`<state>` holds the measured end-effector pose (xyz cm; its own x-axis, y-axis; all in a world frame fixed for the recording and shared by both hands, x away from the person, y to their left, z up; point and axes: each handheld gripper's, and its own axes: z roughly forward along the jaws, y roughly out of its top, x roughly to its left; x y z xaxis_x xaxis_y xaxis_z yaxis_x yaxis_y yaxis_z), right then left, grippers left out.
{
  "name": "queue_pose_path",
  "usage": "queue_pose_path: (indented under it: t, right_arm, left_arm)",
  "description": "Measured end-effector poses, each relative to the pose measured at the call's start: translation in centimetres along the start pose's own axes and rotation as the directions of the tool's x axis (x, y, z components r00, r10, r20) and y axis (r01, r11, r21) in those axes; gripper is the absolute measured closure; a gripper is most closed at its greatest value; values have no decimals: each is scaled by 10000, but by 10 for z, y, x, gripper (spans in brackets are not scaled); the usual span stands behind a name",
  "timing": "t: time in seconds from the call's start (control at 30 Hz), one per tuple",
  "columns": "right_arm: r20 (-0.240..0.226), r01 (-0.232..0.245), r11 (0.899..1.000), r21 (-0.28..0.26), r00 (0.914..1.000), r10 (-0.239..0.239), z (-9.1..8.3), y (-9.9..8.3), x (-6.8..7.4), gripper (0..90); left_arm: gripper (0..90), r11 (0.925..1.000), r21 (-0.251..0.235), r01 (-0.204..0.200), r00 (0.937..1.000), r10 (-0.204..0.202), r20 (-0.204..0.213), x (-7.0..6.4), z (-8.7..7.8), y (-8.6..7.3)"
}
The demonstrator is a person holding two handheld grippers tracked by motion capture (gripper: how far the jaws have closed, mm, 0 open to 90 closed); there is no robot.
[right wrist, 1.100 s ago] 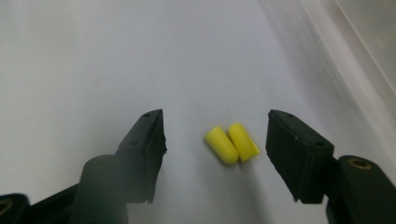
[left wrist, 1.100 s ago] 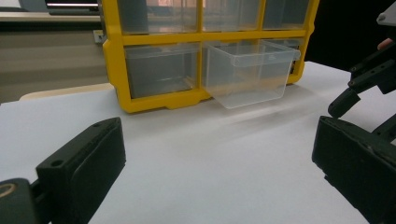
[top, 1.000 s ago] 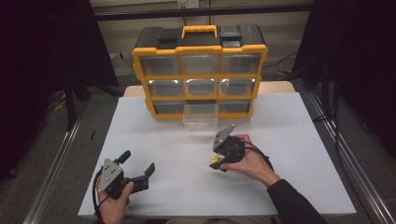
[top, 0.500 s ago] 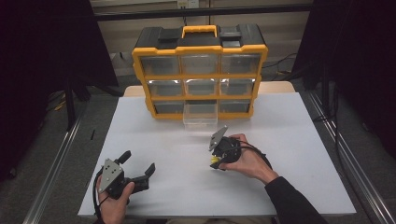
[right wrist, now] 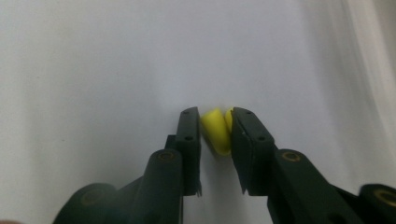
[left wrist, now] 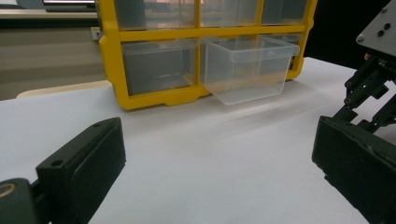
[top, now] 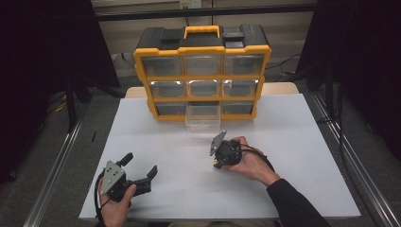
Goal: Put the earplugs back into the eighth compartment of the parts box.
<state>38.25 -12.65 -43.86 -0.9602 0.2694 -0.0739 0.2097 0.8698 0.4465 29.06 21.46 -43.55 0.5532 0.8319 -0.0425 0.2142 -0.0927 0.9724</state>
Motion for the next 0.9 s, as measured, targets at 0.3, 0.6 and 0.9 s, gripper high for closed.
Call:
queue_pose_path:
  t: [0.3,0.6,0.9]
  right_arm:
    - [0,-138,9998,-106,9999,138,-2,-2,-1,786]
    - [-163,-219,9988,-446,9996,212,-7,-3,-3,799]
    - [-317,-530,9945,-905,9982,503,-13,-7,-7,802]
  left_arm:
    - [29,10000,21,-37,10000,37,7,1,0,0]
    - [29,10000,-25,-36,10000,35,-33,1,0,0]
    - [29,10000,-50,13,10000,-13,-11,1,0,0]
